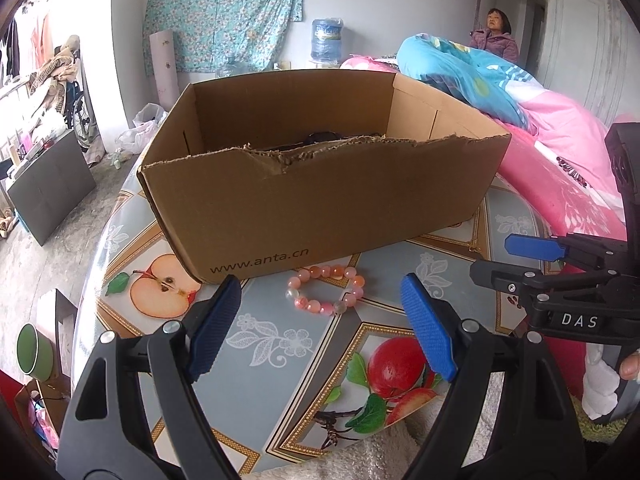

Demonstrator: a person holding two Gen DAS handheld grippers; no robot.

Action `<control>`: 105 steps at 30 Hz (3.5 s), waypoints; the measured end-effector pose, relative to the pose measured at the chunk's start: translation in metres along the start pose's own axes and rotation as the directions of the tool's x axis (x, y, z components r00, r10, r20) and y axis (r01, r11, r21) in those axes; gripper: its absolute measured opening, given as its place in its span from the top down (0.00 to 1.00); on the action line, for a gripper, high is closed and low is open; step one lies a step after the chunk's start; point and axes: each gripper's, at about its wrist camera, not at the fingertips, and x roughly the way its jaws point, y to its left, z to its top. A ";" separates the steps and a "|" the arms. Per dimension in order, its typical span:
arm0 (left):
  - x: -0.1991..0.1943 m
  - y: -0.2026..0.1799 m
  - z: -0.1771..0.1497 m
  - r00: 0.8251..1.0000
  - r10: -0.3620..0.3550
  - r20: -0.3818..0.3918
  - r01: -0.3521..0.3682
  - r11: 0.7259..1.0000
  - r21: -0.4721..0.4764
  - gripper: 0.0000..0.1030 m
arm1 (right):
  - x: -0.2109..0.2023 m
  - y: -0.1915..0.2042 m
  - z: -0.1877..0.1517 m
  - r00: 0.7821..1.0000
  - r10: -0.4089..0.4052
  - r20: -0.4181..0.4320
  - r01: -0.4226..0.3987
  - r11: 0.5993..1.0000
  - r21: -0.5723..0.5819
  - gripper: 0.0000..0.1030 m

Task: Organize jewelry
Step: 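Move the right tool to the small gold charm while the left tool approaches the pink and orange bracelet, then close the right tool on the gold charm while the left tool closes on the bracelet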

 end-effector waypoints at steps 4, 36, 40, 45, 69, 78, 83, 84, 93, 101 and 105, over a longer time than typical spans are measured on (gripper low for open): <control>-0.002 0.001 0.000 1.000 -0.002 0.006 0.002 1.000 -0.007 0.24 | 0.000 0.001 0.000 1.000 0.004 0.000 -0.004 1.000 -0.001 0.39; 0.003 -0.002 -0.001 1.000 -0.013 -0.010 0.013 1.000 0.000 0.24 | -0.004 -0.006 0.004 1.000 0.004 0.015 -0.004 1.000 0.020 0.39; 0.002 -0.001 -0.003 1.000 -0.023 -0.007 0.023 1.000 0.002 0.24 | -0.006 -0.011 0.004 1.000 -0.006 0.018 0.005 1.000 0.027 0.39; -0.007 -0.003 -0.009 0.999 -0.048 0.025 0.047 0.999 0.019 0.24 | -0.013 -0.014 0.001 0.999 -0.009 0.038 0.008 0.999 0.033 0.39; 0.063 -0.024 0.003 0.988 -0.063 -0.144 0.080 0.990 0.113 0.66 | 0.003 -0.030 0.008 0.998 0.010 0.058 -0.008 0.999 -0.032 0.41; 0.071 -0.007 0.001 0.985 -0.039 -0.171 0.051 0.996 0.068 0.92 | 0.021 -0.031 0.011 1.000 -0.011 0.019 0.012 0.998 -0.069 0.54; 0.069 0.001 0.000 0.984 -0.016 -0.176 0.023 0.999 0.041 0.92 | 0.030 -0.033 0.010 0.999 -0.032 -0.015 0.031 0.996 -0.086 0.59; 0.069 0.003 0.000 0.984 -0.016 -0.177 0.021 0.999 0.032 0.92 | 0.031 -0.033 0.010 0.999 -0.036 -0.018 0.035 0.995 -0.091 0.59; 0.068 0.006 0.000 0.984 -0.034 -0.178 0.037 0.999 0.014 0.92 | 0.042 -0.032 0.008 0.998 -0.039 -0.043 0.033 0.991 -0.130 0.75; 0.068 0.003 0.001 0.983 -0.044 -0.176 0.047 0.999 0.009 0.92 | 0.039 -0.023 0.006 0.996 0.045 -0.076 -0.050 0.997 -0.063 0.85; 0.067 0.005 -0.001 0.983 -0.045 -0.177 0.047 0.999 0.004 0.92 | 0.036 -0.015 0.005 0.993 0.084 -0.078 -0.089 0.994 -0.069 0.85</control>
